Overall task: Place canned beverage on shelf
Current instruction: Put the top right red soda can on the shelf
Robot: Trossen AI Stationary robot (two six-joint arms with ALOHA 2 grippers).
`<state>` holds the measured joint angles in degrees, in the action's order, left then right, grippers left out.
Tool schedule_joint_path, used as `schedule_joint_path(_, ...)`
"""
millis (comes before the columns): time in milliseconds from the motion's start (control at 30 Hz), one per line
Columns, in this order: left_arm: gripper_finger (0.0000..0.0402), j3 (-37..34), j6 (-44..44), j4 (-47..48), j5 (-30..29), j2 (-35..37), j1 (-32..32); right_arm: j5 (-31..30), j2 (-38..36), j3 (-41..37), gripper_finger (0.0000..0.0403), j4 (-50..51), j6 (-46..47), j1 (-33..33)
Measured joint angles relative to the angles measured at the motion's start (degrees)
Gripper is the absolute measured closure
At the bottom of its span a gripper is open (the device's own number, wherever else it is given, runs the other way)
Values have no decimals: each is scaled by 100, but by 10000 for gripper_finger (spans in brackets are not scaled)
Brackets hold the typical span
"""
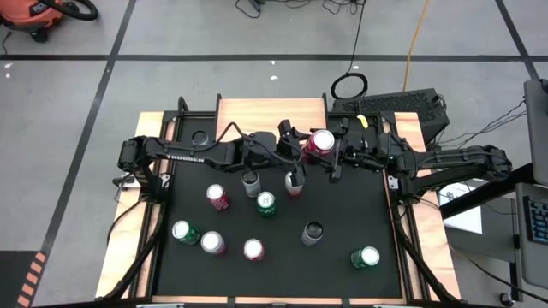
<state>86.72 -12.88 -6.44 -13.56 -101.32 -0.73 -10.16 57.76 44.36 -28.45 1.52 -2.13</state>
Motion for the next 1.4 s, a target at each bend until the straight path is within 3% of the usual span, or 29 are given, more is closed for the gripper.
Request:
schedule_joint_path(133, 121, 0, 13, 9, 0, 2, -2, -4, 0, 0, 112, 20, 20, 0)
schedule_joint_path(333, 121, -4, 3, 36, 47, 2, -1, -4, -2, 2, 86, 151, 38, 0)
schedule_joint_path(633, 112, -13, 56, 124, 688, 33, 0, 448, -204, 4, 50, 691, -120, 0)
schedule_joint_path(867, 111, -13, 347, 252, 1131, 72, -20, 767, -687, 4, 46, 1493, -417, 0)
schedule_joint_path(1133, 109, -13, 649, 159, 2570, 90, -194, 1403, -1181, 4, 45, 2158, -884, 0)
schedule_joint_path(1400, 109, -7, 616, 18, 4132, 98, -404, 1852, -1404, 4, 45, 2204, -993, -4)
